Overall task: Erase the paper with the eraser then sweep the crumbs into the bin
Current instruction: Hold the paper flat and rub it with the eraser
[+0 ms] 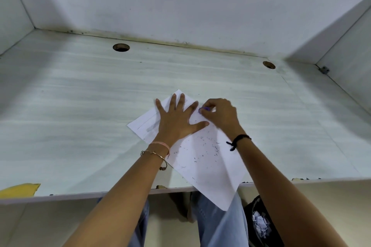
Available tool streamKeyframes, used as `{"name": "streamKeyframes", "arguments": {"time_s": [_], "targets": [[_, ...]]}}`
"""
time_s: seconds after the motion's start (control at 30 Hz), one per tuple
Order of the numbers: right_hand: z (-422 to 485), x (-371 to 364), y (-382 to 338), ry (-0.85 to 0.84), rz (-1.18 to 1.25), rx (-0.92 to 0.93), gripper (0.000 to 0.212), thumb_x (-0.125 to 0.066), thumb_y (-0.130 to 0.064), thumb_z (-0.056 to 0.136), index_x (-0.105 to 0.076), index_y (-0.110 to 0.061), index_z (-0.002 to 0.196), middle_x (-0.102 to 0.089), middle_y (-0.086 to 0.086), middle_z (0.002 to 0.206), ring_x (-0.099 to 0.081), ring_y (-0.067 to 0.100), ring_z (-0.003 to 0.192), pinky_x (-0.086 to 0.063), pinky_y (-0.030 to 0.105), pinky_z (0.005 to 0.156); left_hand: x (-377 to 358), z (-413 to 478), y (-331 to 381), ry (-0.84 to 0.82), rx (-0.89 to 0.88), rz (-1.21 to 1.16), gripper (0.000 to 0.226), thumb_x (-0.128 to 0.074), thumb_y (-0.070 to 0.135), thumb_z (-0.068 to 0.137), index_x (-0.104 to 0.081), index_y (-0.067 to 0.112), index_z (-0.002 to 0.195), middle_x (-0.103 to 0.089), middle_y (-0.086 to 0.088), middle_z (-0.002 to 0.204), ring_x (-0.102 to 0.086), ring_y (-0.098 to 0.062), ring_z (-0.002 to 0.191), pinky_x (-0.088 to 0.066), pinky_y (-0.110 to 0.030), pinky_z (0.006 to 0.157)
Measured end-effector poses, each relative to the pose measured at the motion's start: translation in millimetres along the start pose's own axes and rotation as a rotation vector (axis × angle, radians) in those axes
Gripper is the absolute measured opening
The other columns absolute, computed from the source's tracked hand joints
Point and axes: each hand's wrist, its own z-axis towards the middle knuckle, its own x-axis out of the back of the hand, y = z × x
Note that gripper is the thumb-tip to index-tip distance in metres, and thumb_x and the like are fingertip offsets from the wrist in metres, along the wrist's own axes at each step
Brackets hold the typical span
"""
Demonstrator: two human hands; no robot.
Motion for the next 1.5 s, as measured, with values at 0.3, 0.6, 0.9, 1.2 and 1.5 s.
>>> {"name": "streamKeyframes", "arguments": {"time_s": [0.3,0.6,0.9,1.2,1.5], "targets": [[-17,3,-13,0.082,0.226,0.036,0.006,-0.069,-0.016,0.082,-0.071,-0.011,0.08,-0.069,0.0,0.078,-0.055,0.005,0.062,-0.042,0.018,0.059,26,2,-5,-0.004,0.105,-0.508,0.044,-0.048,0.031,0.099,-0.047,0.022,0.142,-0.032,0.0,0.157,-0.012,-0.014,0.149,0.017,-0.057,0.114],[-39,-28,-31,-0.067,0.246,0.197,0.006,-0.066,-0.015,0.086,-0.069,-0.011,0.088,-0.064,0.007,0.09,-0.059,0.018,0.079,-0.042,0.018,0.068,44,-42,-58,0.006,0.087,-0.834,0.036,-0.051,0.011,0.099,-0.056,0.02,0.134,-0.051,0.0,0.144,-0.037,-0.014,0.14,0.004,-0.035,0.122],[-49,-21,-47,-0.123,0.268,0.202,0.005,-0.069,-0.019,0.084,-0.069,-0.016,0.087,-0.068,0.0,0.085,-0.06,0.012,0.076,-0.044,0.013,0.066,32,-92,-74,-0.17,-0.028,-0.069,0.108,-0.015,0.093,0.069,0.004,0.032,0.155,0.015,0.01,0.162,0.019,-0.006,0.147,0.018,-0.053,0.116],[-77,-39,-71,-0.155,0.208,0.316,0.006,-0.069,-0.015,0.082,-0.072,-0.01,0.084,-0.059,-0.006,0.072,-0.052,-0.003,0.064,-0.037,0.005,0.063,21,-93,-63,-0.062,0.018,0.02,0.126,0.0,0.098,0.057,0.005,0.02,0.156,0.014,0.004,0.163,0.018,-0.01,0.148,0.014,-0.061,0.114],[-76,-31,-78,-0.182,0.143,0.357,0.005,-0.071,-0.015,0.08,-0.074,-0.011,0.08,-0.064,-0.002,0.073,-0.051,0.001,0.065,-0.035,0.009,0.064,17,-91,-64,-0.049,0.017,0.027,0.119,-0.004,0.094,0.064,0.007,0.02,0.156,0.013,0.003,0.164,0.016,-0.011,0.149,0.013,-0.063,0.114]]}}
